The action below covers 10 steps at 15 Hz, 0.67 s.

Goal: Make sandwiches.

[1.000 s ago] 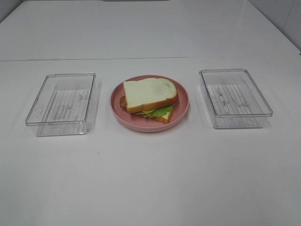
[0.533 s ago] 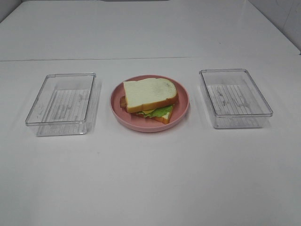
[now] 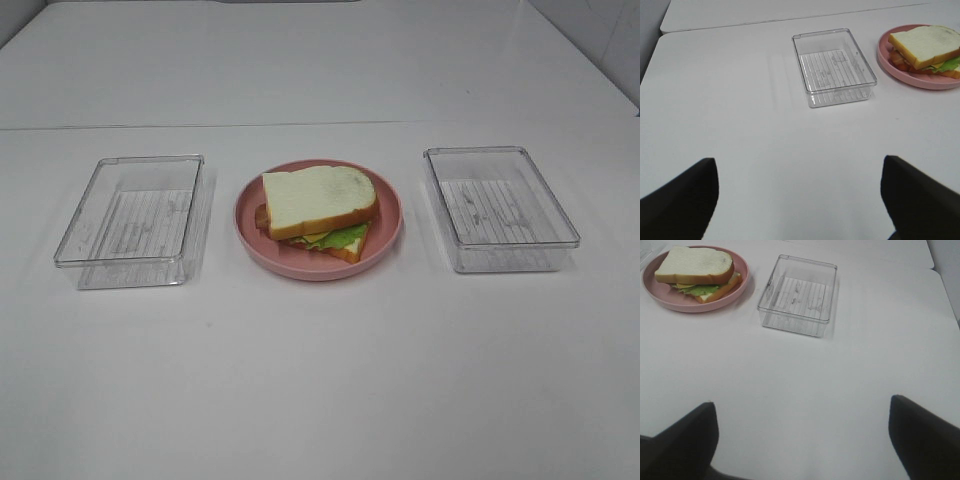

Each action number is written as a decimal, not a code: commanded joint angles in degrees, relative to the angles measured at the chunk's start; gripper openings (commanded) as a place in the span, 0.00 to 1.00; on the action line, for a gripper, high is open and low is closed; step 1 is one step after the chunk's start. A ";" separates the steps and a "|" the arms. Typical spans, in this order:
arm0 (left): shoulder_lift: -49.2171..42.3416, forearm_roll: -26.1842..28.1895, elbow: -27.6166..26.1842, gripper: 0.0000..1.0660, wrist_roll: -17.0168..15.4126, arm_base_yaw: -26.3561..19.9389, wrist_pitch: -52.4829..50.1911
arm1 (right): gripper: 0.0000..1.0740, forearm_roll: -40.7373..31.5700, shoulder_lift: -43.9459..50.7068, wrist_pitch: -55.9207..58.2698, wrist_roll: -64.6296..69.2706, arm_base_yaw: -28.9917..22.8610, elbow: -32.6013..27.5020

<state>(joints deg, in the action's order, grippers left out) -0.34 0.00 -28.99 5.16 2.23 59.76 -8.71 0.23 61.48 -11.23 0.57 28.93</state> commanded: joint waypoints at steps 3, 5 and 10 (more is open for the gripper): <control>-1.03 0.74 0.23 0.77 0.06 -0.06 -0.97 | 0.76 0.11 1.20 -0.29 -0.46 0.29 0.00; -1.03 0.74 0.23 0.77 0.06 -0.06 -0.97 | 0.76 0.11 1.20 -0.29 -0.46 0.29 0.00; -1.09 2.23 0.23 0.77 -0.11 -0.06 -0.97 | 0.76 0.11 1.20 -0.29 -0.46 0.29 0.00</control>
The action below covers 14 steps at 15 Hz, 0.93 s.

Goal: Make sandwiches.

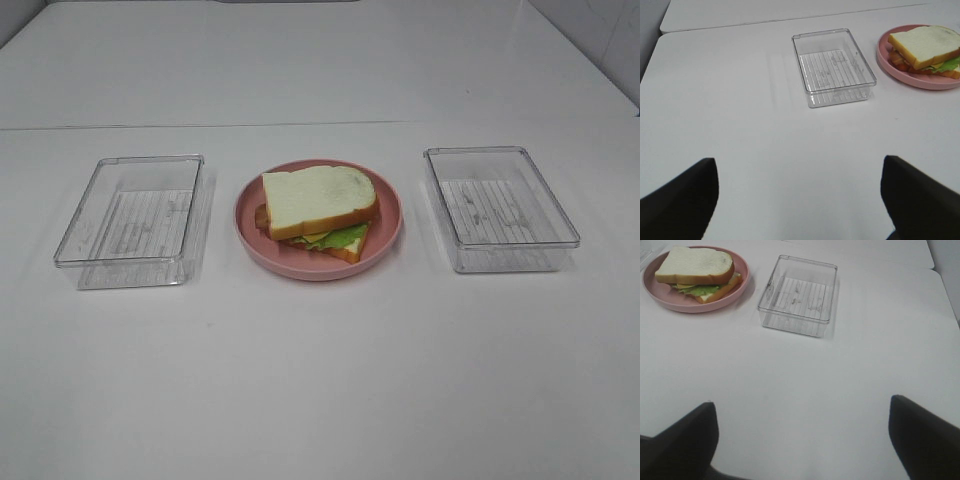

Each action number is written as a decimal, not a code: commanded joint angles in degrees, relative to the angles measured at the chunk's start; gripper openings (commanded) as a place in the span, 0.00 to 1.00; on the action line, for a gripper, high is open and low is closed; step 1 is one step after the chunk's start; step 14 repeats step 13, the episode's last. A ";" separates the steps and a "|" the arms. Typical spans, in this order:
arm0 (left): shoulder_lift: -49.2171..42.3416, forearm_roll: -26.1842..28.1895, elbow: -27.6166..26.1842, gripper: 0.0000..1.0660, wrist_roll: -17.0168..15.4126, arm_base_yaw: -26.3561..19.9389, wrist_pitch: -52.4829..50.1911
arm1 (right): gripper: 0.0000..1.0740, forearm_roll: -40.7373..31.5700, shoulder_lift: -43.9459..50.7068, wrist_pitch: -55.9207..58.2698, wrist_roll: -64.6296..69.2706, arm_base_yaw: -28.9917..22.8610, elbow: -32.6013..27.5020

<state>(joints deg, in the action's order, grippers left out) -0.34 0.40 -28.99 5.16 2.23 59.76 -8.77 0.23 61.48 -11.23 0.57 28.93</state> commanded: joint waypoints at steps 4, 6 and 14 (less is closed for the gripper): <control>-1.09 5.84 0.23 0.77 4.07 -0.06 -0.92 | 0.76 0.17 1.20 -0.29 -0.46 0.29 0.00; -1.09 6.13 0.23 0.77 4.41 -0.06 -0.92 | 0.76 0.17 1.20 -0.29 -0.46 0.29 0.00; -1.09 6.13 0.23 0.77 4.41 -0.06 -0.92 | 0.76 0.17 1.20 -0.29 -0.46 0.29 0.00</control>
